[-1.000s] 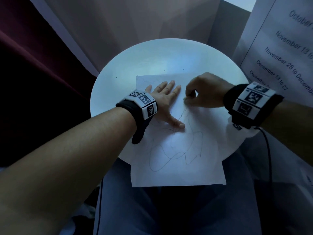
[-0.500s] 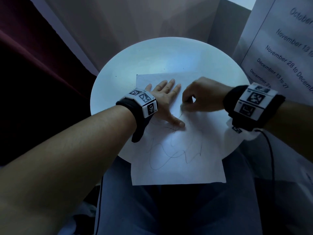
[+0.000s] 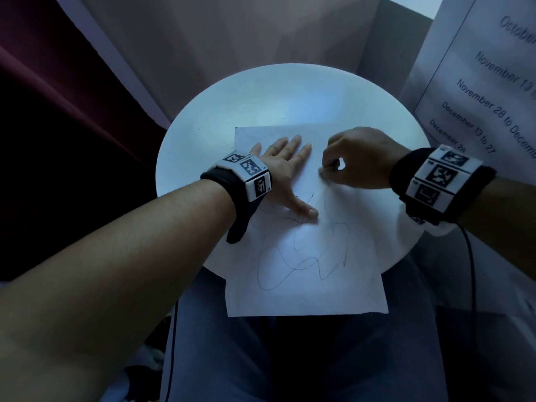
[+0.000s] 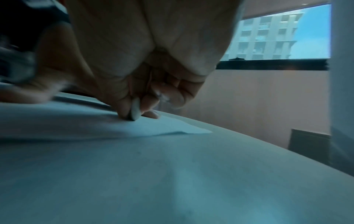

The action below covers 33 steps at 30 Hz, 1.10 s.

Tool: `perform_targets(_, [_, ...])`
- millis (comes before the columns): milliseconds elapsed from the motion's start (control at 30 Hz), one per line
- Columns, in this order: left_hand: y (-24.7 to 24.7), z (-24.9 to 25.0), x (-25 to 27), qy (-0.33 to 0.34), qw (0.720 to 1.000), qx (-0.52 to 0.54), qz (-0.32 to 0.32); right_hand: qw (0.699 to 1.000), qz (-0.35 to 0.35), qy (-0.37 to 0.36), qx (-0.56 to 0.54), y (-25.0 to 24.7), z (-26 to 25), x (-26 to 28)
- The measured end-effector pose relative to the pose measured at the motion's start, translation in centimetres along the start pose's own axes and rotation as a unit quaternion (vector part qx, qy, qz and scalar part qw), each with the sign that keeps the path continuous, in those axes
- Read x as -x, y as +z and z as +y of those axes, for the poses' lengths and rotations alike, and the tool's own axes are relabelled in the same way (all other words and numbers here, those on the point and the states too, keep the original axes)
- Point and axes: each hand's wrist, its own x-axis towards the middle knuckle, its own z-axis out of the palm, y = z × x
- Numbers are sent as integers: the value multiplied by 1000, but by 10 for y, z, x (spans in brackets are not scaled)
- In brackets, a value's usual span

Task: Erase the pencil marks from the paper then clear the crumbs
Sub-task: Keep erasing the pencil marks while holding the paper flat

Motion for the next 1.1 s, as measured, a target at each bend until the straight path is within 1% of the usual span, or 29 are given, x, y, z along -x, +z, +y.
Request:
perform_targets(67, [0,0,0,0,1000,-1,-2,999,-37,-31,7,2,-8,8])
perform_targets(100, [-1,0,0,-1,1000,-1,-2,998,-51,-24,-4,-1,-8,9])
perform_targets(133, [-1,0,0,-1,1000,0,-2,998,-52,-9,-16,-5,-4,7])
perform_targets(233, [0,0,0,-1,1000,2,0,999,-6,37,-9,-9,7,-2])
perform_targets(300, [0,0,0,0,1000,-1,1,1000,5,22,9,-3,-1,0])
perform_targets(367, [0,1,0,0,1000,-3,0,1000,-19,-17,8,4,-16,9])
perform_targets(400, [0,1,-1,-1,1000,-3,-1,999,-38,-24,-2,6,-21,12])
perform_targets(467, [-1,0,-1,-3,1000,-3,-3,999,-49,-4,-22,1,-17,9])
perform_targets(533, [-1,0,-1,-4,1000,-2,-2,1000,-19,21,-2,-6,-5,0])
perform_targets(567, [-1,0,-1,-4,1000,-1,-2,1000,-2,22,15,-7,-2,-3])
perform_targets(633, [0,-1,-1,-3,1000,-4,-1,999,6,-5,46,-2,-8,-2])
perform_targets(700, [0,0,-2,-2,1000,-7,-3,997,-22,-52,58,6,-22,7])
perform_targets(733, [0,0,-2,-2,1000,-7,-4,996,-37,-60,46,7,-25,11])
perform_targets(767, [-1,1,-2,-3,1000,-7,-4,997,-44,-51,29,4,-23,11])
perform_targets(800, [-1,1,-2,-4,1000,-6,-4,999,-41,-25,14,0,-18,8])
perform_targets(867, [-1,1,-2,-5,1000,-4,-5,1000,-11,18,-2,-5,-6,1])
perform_targets(900, [-1,1,-1,-5,1000,-4,-5,1000,3,24,-1,-4,-3,0])
perform_targets(967, [-1,1,-1,-5,1000,-7,-6,1000,6,-2,11,3,-11,4])
perform_targets(1033, [-1,1,-1,-3,1000,-11,-6,999,-27,-45,9,10,-24,13])
perform_targets(1067, [-1,1,-1,-2,1000,-11,-7,998,-38,-47,2,8,-25,14])
perform_targets(1100, [-1,1,-1,-2,1000,-11,-7,999,-37,-30,-5,5,-21,11])
